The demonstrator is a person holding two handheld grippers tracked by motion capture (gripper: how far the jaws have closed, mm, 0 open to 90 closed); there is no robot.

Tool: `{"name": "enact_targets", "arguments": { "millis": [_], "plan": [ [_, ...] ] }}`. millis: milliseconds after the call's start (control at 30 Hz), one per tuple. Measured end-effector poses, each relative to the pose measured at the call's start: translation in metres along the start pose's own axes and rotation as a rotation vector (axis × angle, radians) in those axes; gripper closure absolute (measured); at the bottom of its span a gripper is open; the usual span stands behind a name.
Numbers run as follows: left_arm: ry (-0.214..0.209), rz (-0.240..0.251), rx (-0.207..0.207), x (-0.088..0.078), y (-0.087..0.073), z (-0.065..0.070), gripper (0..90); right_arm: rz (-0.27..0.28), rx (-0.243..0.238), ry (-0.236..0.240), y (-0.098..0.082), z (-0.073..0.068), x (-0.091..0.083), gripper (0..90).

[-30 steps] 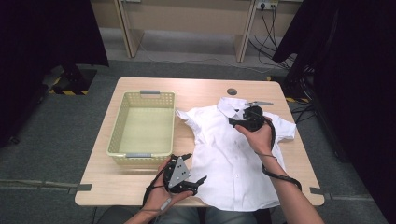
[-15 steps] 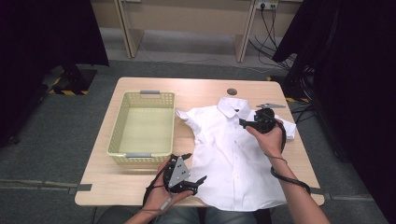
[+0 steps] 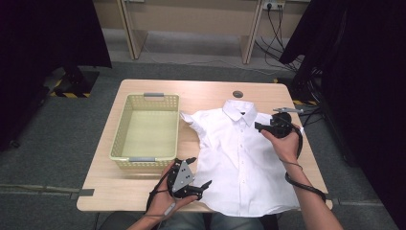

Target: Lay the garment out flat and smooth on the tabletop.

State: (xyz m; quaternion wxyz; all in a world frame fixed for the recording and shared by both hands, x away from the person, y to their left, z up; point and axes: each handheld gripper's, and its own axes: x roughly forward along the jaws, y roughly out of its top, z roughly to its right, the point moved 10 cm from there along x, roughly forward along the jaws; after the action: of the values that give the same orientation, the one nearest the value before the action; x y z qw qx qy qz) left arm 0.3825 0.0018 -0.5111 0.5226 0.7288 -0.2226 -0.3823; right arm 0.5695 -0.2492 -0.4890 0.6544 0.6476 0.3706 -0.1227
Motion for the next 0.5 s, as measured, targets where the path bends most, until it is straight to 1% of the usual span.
{"name": "enact_targets", "arguments": {
  "millis": [333,500],
  "plan": [
    [0.011,0.000,-0.009,0.000,0.000,-0.002,9.7,0.018,0.046,-0.032,-0.004,0.029,-0.010,25.2],
    [0.013,0.008,-0.007,-0.001,0.000,-0.001,9.8,0.027,0.057,-0.045,-0.005,0.037,-0.016,25.2]
  ]
}}
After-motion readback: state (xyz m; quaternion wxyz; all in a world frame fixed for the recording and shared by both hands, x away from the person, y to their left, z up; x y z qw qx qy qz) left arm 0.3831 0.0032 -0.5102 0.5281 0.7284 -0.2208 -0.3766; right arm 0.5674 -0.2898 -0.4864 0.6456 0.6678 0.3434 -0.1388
